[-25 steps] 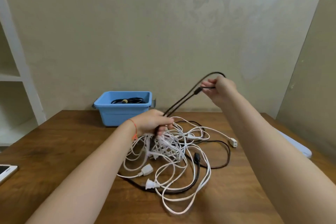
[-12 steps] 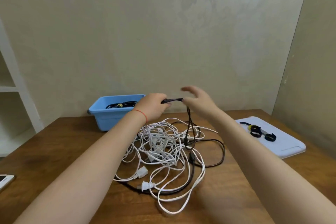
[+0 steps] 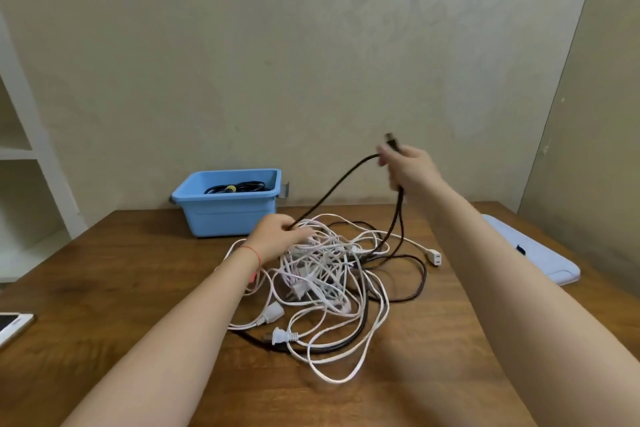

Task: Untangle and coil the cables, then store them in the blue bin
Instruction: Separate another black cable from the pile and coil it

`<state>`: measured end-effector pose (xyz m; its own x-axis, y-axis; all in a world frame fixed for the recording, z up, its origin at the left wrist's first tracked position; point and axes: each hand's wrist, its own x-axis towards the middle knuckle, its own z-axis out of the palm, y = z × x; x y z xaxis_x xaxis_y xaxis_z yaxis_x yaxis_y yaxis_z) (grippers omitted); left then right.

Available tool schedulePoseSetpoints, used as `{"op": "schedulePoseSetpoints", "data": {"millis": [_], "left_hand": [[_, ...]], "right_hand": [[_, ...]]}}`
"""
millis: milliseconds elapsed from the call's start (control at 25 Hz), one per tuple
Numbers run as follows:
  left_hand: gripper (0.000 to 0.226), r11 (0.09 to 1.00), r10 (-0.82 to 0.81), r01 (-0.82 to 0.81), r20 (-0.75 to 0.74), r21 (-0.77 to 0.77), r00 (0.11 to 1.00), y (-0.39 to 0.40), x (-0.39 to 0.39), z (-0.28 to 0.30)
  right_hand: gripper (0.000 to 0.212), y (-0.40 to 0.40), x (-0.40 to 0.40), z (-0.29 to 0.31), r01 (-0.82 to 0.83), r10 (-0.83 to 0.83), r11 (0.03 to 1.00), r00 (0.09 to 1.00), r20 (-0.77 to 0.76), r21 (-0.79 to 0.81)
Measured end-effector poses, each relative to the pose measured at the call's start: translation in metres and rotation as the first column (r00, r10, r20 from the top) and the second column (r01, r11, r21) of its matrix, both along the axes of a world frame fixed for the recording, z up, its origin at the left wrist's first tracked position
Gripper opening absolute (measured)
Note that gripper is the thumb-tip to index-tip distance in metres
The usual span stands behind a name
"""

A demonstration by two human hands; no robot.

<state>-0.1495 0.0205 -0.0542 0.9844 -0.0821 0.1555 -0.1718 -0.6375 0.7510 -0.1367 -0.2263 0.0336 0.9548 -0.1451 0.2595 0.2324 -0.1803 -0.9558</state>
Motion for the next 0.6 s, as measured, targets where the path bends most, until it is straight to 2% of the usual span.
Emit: {"op": "schedulePoseSetpoints", "data": {"millis": [40, 80, 160, 240, 320, 360, 400, 440, 480, 520, 560, 600], "left_hand": [[0.047, 0.998, 0.06, -0.06, 0.024, -0.036, 0.998, 0.011, 0.002, -0.004], [0.048, 0.995, 0.084, -0.082, 0.032, -0.062, 0.996, 0.019, 0.003, -0.005], [0.037, 0.995, 0.043, -0.039, 0.036, -0.09, 0.998, 0.028, 0.006, 0.005], [0.029, 0.975, 0.054, -0.022, 0.14, -0.219, 0.989, 0.024, 0.013, 0.035], [0.029, 0.909, 0.149, -0.008, 0.307, -0.417, 0.94, 0.018, 0.017, 0.08], [0.027, 0.885, 0.173, 0.023, 0.375, -0.464, 0.911, 0.014, 0.018, 0.103], [0.023, 0.902, 0.156, 0.056, 0.443, -0.429, 0.883, 0.008, 0.016, 0.12], [0.019, 0.96, 0.09, 0.055, 0.492, -0.273, 0.866, 0.001, 0.015, 0.129], [0.016, 0.999, -0.011, 0.026, 0.482, -0.024, 0.876, -0.007, 0.014, 0.13], [0.017, 0.973, -0.102, 0.005, 0.41, 0.229, 0.906, -0.014, 0.013, 0.122], [0.021, 0.911, -0.143, 0.002, 0.313, 0.412, 0.939, -0.019, 0.012, 0.11], [0.023, 0.86, -0.146, 0.001, 0.246, 0.51, 0.958, -0.023, 0.012, 0.094]], "right_hand": [[0.033, -0.01, 0.006, 0.002, 0.123, -0.124, 0.992, 0.992, 0.005, 0.032], [0.034, -0.017, 0.009, 0.001, 0.224, -0.224, 0.974, 0.974, -0.013, -0.013], [0.029, -0.028, 0.01, -0.01, 0.306, -0.316, 0.946, 0.945, -0.087, -0.108], [0.025, -0.03, 0.01, -0.023, 0.251, -0.289, 0.948, 0.938, -0.194, -0.198], [0.022, -0.021, 0.012, -0.03, 0.108, -0.215, 0.924, 0.94, -0.264, -0.368], [0.017, -0.013, 0.013, -0.031, 0.051, -0.184, 0.897, 0.946, -0.266, -0.439], [0.018, -0.003, 0.014, -0.03, 0.033, -0.168, 0.874, 0.957, -0.238, -0.485], [0.027, 0.006, 0.015, -0.027, 0.054, -0.163, 0.869, 0.97, -0.182, -0.491], [0.036, 0.017, 0.011, -0.022, 0.092, -0.158, 0.886, 0.981, -0.11, -0.455], [0.042, 0.026, 0.008, -0.017, 0.135, -0.157, 0.908, 0.987, -0.022, -0.397], [0.045, 0.034, 0.003, -0.01, 0.173, -0.155, 0.922, 0.985, 0.08, -0.346], [0.045, 0.041, 0.002, -0.005, 0.179, -0.134, 0.93, 0.979, 0.155, -0.322]]}}
